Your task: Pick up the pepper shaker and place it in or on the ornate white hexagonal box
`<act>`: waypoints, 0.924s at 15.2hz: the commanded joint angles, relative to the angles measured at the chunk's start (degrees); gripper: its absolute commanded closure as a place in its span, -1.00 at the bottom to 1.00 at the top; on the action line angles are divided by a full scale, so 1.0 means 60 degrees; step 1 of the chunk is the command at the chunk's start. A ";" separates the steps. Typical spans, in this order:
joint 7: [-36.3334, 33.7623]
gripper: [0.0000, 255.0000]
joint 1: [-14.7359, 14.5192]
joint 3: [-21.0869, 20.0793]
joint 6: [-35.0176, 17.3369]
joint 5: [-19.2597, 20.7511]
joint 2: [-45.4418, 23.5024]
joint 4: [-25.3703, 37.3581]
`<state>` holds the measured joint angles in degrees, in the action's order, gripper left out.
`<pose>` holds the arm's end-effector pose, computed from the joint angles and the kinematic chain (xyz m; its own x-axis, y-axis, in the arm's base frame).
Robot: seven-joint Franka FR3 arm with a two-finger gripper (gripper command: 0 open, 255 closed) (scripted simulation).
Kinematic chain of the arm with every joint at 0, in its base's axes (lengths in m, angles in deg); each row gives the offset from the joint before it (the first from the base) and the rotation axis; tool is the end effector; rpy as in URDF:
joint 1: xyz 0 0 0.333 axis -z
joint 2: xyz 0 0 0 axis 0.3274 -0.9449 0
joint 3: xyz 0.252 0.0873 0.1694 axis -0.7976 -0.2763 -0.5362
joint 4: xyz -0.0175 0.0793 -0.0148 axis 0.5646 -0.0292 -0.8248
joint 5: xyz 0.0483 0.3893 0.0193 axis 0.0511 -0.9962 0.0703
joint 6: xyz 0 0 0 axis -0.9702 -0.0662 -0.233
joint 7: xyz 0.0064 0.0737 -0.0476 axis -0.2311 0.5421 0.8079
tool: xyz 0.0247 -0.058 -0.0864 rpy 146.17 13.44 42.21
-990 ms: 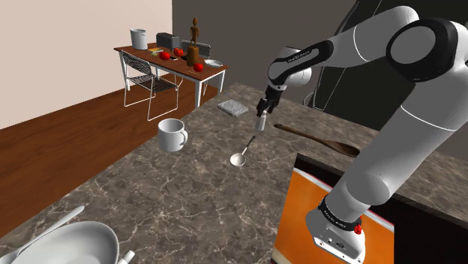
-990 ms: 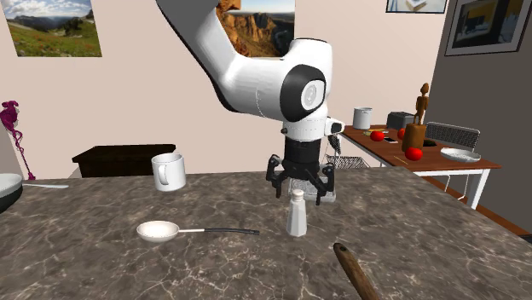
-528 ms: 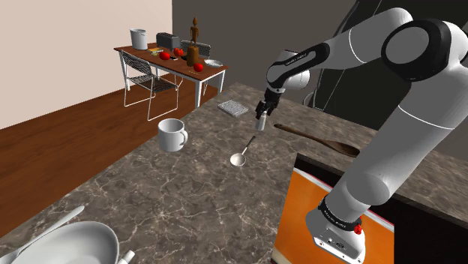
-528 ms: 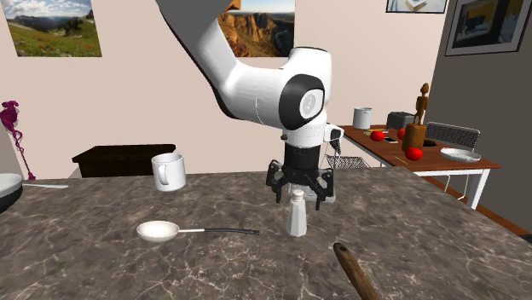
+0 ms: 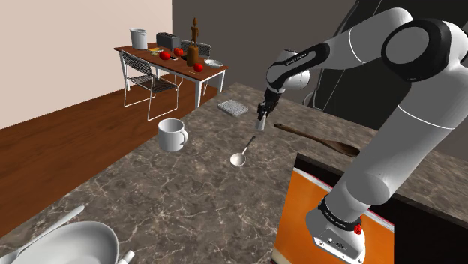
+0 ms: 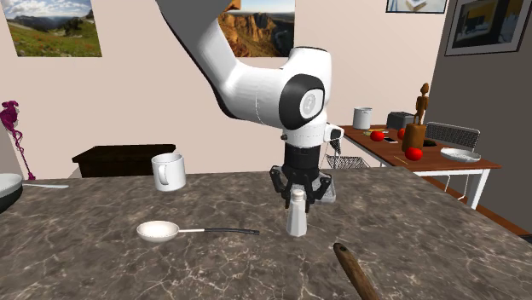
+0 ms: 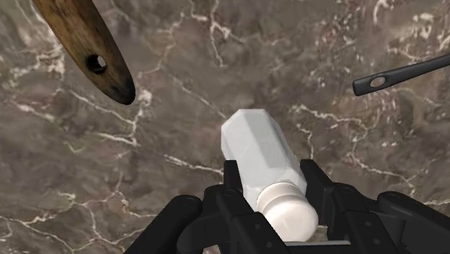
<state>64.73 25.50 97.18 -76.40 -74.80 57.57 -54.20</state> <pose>0.4641 -0.2237 0.3475 0.9852 -0.1486 0.0861 -0.1454 -0.9885 -0.0421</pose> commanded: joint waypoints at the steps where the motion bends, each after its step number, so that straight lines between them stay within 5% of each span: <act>1: 0.0001 1.00 0.0000 -0.0001 0.0001 0.0000 -0.0002 -0.0001; 14: -0.0371 1.00 0.0011 -0.0028 0.1271 0.0435 0.0764 0.0562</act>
<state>62.64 25.52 97.01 -69.67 -72.43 61.70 -51.27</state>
